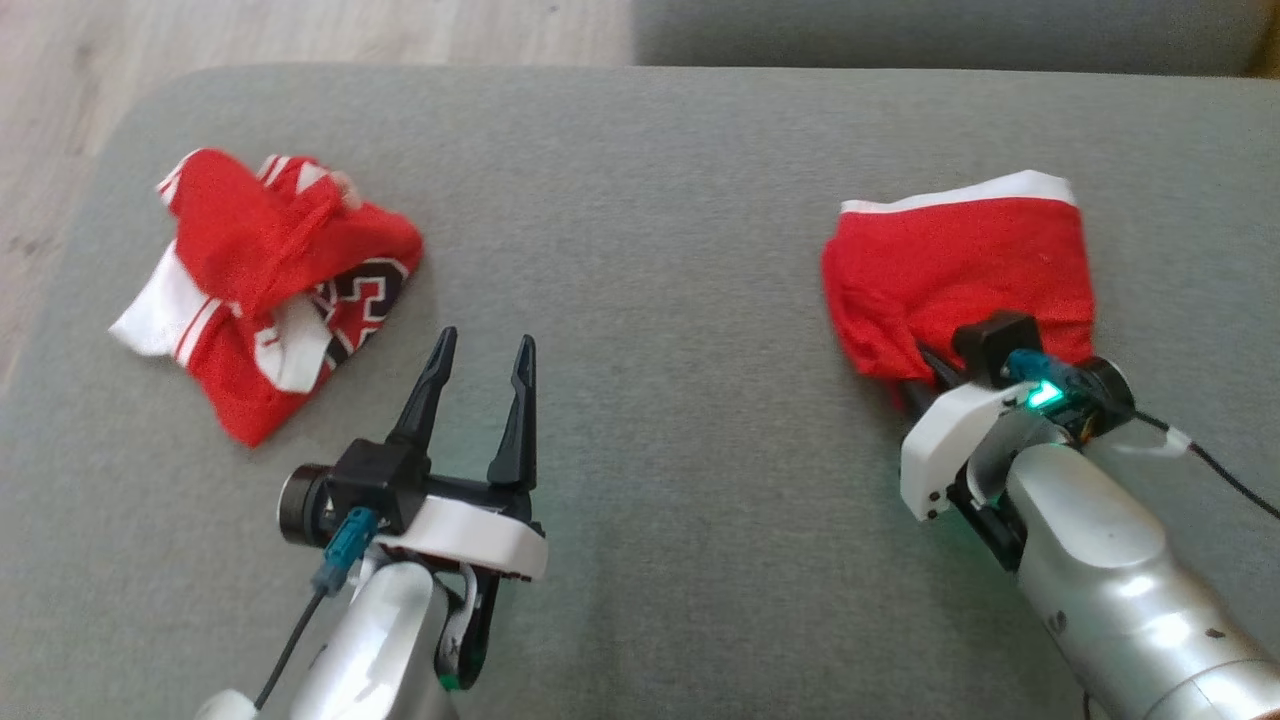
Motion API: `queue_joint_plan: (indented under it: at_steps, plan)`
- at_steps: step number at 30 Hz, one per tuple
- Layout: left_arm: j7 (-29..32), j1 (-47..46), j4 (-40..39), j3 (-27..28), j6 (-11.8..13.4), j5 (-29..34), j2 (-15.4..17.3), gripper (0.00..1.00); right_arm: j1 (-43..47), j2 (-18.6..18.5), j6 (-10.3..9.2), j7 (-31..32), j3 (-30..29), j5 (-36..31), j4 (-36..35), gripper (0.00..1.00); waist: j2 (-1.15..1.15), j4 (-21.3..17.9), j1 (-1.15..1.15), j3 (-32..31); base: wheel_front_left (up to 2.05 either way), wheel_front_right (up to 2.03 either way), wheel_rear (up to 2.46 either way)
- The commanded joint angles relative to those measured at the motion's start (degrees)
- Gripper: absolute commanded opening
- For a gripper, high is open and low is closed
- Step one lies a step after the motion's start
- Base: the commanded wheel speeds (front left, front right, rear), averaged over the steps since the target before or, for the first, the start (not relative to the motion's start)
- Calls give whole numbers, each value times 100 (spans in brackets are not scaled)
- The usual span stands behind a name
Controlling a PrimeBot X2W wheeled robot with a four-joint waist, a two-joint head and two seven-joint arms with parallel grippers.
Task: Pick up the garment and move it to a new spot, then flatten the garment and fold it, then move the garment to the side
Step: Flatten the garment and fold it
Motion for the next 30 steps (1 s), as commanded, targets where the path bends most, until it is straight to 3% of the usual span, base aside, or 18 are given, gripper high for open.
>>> queue_joint_plan:
  at_steps: [1, 7, 11, 16, 21, 25, 30]
  plan:
    - [-29, -84, -149, 218, -22, 64, 42, 100, 6, 39, -4, -142, 133, -55, -42, 100, 0, -147, 0, -66, 0, 0, 0]
    - [-29, -73, -144, 229, -52, 69, 42, 100, -23, 132, -4, -521, -48, -25, 9, 100, 0, -462, 0, -211, 0, 0, 0]
    - [-29, -65, -173, 258, -63, 66, 42, 100, 58, 106, -4, -670, -710, -19, -254, 100, 0, -731, 0, -336, 0, 0, 0]
    - [-29, -23, -242, 278, -52, 32, 42, 100, 626, 77, -4, -685, -1873, -363, -1381, 100, 0, -1028, 0, -453, 0, 0, 0]
    - [-29, 20, -303, 262, -23, 6, 42, 100, 1519, 328, -4, -686, -2866, -950, -2546, 100, 0, -1195, 0, -483, 0, 0, 0]
    - [-29, 73, -365, 250, 8, -34, 42, 100, 2152, 597, -4, -686, -3259, -1203, -3204, 100, 0, -1246, 0, -423, 0, 0, 0]
    - [-29, 41, -376, 219, -3, -25, 42, 100, 2214, 713, -4, -687, -3366, -1276, -3453, 100, 0, -1178, 0, -258, 0, 0, 0]
